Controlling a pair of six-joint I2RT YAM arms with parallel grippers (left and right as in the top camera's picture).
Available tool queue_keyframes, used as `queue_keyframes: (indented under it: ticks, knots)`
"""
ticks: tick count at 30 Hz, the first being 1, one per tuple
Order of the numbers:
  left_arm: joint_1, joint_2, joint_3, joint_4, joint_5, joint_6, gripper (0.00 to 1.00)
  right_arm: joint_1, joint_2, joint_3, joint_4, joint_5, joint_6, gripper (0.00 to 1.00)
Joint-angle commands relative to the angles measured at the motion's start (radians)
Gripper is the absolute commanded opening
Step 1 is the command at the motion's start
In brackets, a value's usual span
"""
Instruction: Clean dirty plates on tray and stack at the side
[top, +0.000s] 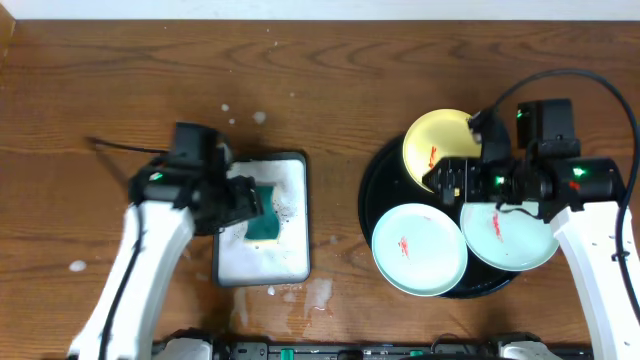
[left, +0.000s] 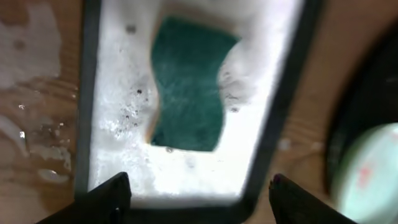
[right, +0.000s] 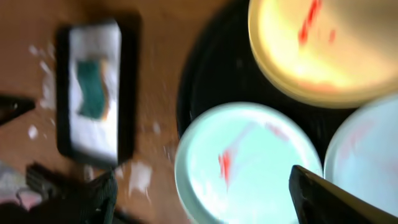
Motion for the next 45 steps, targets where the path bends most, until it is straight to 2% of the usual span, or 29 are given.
queue_keyframes:
  ticks: [1, 4, 7, 10, 13, 17, 21, 28, 29, 33, 39, 45]
  knots:
    - [-0.052, 0.126, -0.055, 0.075, -0.085, -0.043, 0.66, 0.024, -0.005, -0.017, -0.071, 0.045, -0.018, 0.87]
    - [-0.073, 0.22, -0.064, 0.151, -0.087, -0.043, 0.59, 0.022, -0.005, -0.08, -0.088, 0.058, -0.017, 0.82]
    - [-0.076, 0.315, -0.064, 0.208, -0.106, -0.048, 0.42, 0.01, -0.005, -0.159, -0.069, 0.079, 0.005, 0.81]
    - [-0.076, 0.391, -0.064, 0.252, -0.128, -0.074, 0.35, -0.011, -0.005, -0.219, -0.048, 0.094, -0.003, 0.79]
    - [-0.076, 0.411, -0.064, 0.285, -0.128, -0.074, 0.08, -0.019, -0.005, -0.245, -0.038, 0.144, -0.003, 0.79]
    - [-0.076, 0.395, -0.035, 0.259, -0.128, -0.073, 0.07, -0.02, -0.005, -0.289, -0.01, 0.23, 0.042, 0.79]
    - [-0.076, 0.341, 0.021, 0.182, -0.128, -0.054, 0.08, -0.029, 0.013, -0.317, 0.035, 0.231, 0.089, 0.78]
    - [-0.078, 0.18, 0.066, 0.084, -0.12, -0.048, 0.08, -0.036, 0.155, -0.317, 0.063, 0.24, 0.134, 0.7]
    - [-0.078, 0.154, 0.066, 0.074, -0.112, -0.045, 0.07, -0.035, 0.182, -0.318, 0.063, 0.24, 0.141, 0.68]
    - [-0.078, 0.075, 0.066, 0.033, -0.109, -0.046, 0.08, -0.036, 0.295, -0.318, 0.063, 0.239, 0.161, 0.45]
    - [-0.092, 0.025, 0.065, 0.012, -0.074, -0.046, 0.07, -0.035, 0.381, -0.319, 0.079, 0.224, 0.196, 0.35]
    - [-0.159, 0.027, 0.065, 0.038, -0.049, -0.046, 0.08, -0.036, 0.393, -0.328, 0.208, 0.224, 0.23, 0.12]
